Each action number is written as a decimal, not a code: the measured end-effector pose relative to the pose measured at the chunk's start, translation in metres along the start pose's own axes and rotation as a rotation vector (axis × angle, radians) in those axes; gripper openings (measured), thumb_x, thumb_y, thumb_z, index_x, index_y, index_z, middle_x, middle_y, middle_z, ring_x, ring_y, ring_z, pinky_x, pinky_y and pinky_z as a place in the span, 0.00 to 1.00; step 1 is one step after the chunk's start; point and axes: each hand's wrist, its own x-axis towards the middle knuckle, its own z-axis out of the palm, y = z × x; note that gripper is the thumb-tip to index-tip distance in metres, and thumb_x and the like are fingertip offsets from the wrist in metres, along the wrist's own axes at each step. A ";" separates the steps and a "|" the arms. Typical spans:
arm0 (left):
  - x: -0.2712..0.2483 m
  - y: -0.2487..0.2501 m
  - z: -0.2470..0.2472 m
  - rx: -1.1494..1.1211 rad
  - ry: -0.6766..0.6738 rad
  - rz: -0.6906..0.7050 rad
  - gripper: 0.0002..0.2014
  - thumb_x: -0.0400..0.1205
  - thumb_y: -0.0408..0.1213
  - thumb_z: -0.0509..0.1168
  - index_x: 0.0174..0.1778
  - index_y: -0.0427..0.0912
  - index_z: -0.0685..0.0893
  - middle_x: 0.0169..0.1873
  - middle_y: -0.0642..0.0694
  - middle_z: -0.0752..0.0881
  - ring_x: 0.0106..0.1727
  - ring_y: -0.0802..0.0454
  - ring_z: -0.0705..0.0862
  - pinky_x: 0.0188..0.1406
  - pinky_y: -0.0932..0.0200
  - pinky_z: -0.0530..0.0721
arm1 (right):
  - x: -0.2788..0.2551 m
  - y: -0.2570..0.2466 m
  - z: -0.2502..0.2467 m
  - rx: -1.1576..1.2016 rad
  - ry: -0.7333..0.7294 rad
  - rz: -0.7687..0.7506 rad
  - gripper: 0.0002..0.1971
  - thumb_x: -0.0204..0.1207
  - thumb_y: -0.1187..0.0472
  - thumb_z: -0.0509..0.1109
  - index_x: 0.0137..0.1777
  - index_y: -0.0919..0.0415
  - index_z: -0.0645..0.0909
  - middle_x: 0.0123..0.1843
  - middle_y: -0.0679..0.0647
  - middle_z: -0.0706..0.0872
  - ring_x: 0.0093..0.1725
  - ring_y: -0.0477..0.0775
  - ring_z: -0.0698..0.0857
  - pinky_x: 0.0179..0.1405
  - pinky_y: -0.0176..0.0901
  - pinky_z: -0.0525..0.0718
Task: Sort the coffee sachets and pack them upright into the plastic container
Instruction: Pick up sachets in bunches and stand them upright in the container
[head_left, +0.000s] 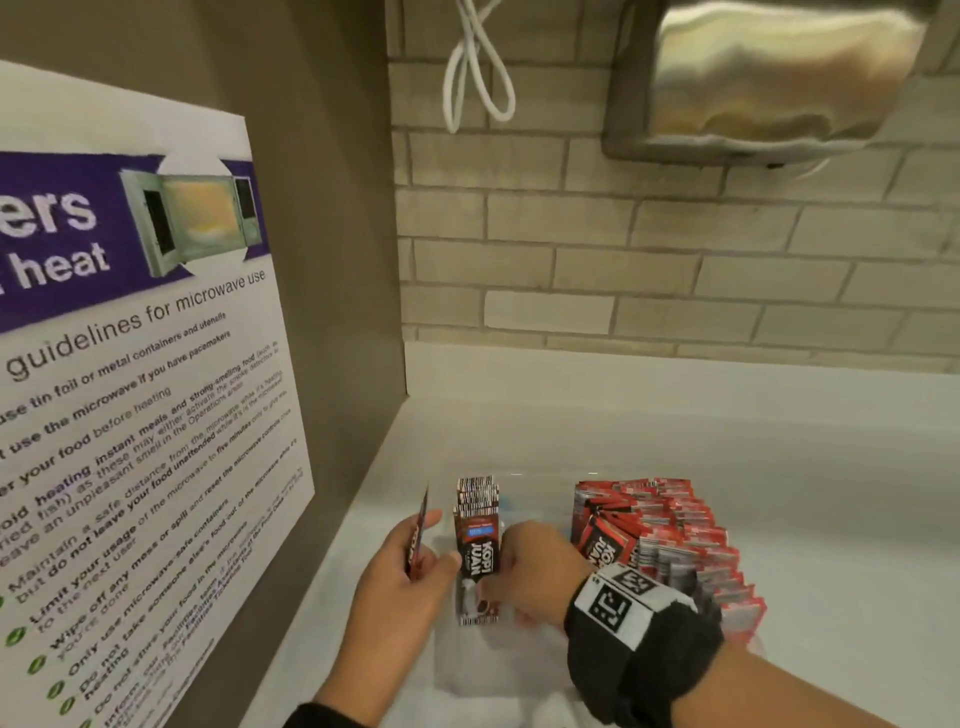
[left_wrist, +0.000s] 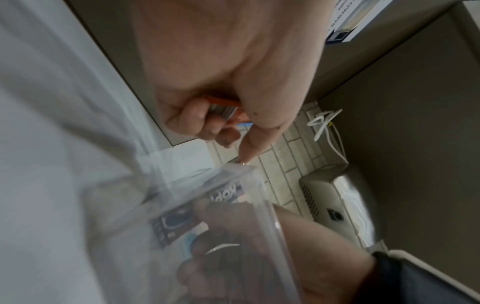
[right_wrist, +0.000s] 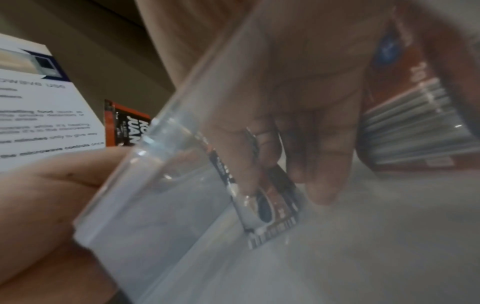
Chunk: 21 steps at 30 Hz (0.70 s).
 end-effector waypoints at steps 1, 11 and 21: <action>0.002 0.000 0.001 0.010 0.010 0.017 0.16 0.78 0.27 0.67 0.54 0.53 0.81 0.24 0.53 0.66 0.20 0.64 0.68 0.23 0.73 0.67 | 0.001 -0.001 0.001 -0.027 0.004 -0.016 0.02 0.75 0.60 0.68 0.43 0.56 0.79 0.52 0.60 0.88 0.50 0.58 0.87 0.46 0.44 0.83; 0.014 -0.004 0.006 0.108 0.026 0.083 0.16 0.78 0.32 0.70 0.60 0.52 0.81 0.25 0.51 0.66 0.25 0.59 0.68 0.25 0.75 0.69 | 0.006 0.002 0.012 -0.112 0.054 -0.014 0.19 0.73 0.56 0.69 0.59 0.63 0.71 0.55 0.57 0.84 0.54 0.55 0.85 0.47 0.40 0.82; 0.019 -0.003 0.005 0.064 -0.023 0.077 0.21 0.78 0.33 0.70 0.66 0.52 0.79 0.24 0.52 0.66 0.27 0.59 0.69 0.31 0.76 0.73 | 0.008 0.000 0.015 -0.200 0.035 -0.039 0.13 0.77 0.57 0.63 0.57 0.63 0.78 0.53 0.58 0.86 0.52 0.57 0.85 0.45 0.40 0.79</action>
